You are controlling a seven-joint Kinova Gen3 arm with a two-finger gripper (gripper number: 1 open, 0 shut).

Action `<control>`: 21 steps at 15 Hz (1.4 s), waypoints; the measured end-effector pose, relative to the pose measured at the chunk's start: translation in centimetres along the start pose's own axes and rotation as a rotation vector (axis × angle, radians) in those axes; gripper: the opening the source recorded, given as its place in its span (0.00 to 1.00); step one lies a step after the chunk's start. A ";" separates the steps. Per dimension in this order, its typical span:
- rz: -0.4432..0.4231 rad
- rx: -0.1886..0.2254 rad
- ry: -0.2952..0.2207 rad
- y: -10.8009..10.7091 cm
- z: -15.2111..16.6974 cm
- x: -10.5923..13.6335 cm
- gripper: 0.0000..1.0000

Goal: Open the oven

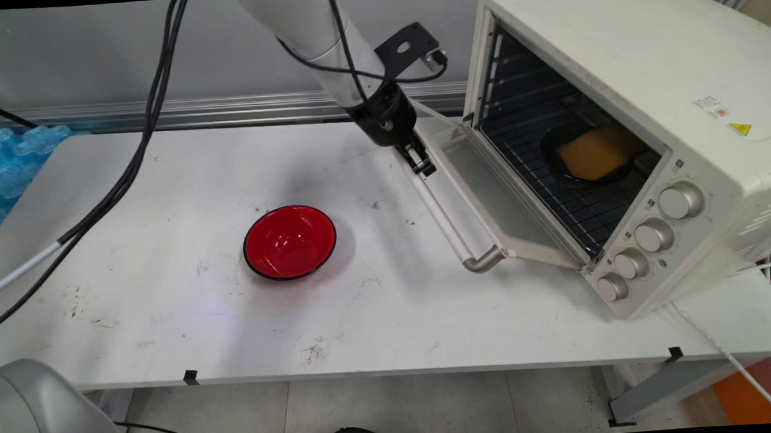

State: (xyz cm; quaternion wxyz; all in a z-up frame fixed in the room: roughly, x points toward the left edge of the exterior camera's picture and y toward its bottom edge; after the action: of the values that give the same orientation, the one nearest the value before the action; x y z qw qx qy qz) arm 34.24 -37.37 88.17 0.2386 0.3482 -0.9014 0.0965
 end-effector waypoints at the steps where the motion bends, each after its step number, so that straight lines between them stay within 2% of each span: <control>1: -0.005 0.001 0.004 -0.1 0.1 -0.4 0.00; 14: -0.038 -0.012 0.074 -0.3 1.2 -4.6 0.00; 21: -0.026 -0.013 0.087 -0.5 0.7 -6.0 0.00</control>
State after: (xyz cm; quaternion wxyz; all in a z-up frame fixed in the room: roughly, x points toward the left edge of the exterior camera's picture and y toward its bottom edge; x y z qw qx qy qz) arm 38.13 -34.47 84.61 0.2811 0.3538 -0.8861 0.1026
